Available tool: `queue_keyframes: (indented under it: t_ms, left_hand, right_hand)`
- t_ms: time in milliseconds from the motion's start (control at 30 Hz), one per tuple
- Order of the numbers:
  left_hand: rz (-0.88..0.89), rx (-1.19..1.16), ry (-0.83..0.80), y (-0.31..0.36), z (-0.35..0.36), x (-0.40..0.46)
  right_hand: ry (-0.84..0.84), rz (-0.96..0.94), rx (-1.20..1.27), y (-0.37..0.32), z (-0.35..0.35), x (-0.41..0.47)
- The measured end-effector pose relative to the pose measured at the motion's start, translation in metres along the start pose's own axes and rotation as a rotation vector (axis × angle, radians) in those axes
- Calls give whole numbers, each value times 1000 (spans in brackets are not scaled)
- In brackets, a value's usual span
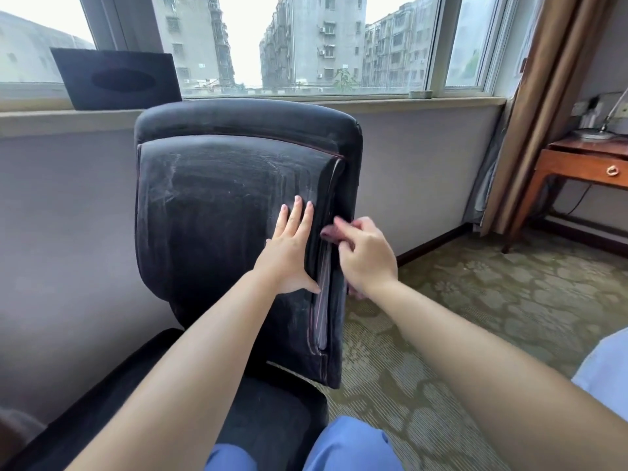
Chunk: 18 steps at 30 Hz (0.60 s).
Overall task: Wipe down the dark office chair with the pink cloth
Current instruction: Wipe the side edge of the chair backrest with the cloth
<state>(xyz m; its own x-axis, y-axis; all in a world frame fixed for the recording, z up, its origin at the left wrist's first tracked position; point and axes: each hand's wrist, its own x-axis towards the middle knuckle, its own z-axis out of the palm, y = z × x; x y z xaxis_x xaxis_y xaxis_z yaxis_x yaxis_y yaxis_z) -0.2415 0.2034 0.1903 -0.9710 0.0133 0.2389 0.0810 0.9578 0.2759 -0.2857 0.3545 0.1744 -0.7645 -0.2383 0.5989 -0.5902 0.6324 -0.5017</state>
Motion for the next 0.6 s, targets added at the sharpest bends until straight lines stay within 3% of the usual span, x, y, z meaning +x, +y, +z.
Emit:
queue_keyframes:
  t_ms: [167,333,500,600]
  left_hand:
    - [-5,60,-15,0,10,-7]
    - [-15,95,-4,1,19,-9]
    - [31,149,-26,-6,18,-13]
    - [29,163,-33,-6,16,-14]
  right_hand:
    - [0,-8,-21,-6,20,-16]
    - [-238,41,-65,19,36,-60]
    - [173,-29,58,4,18,-19]
    - [167,-110,10,-1,30,-25]
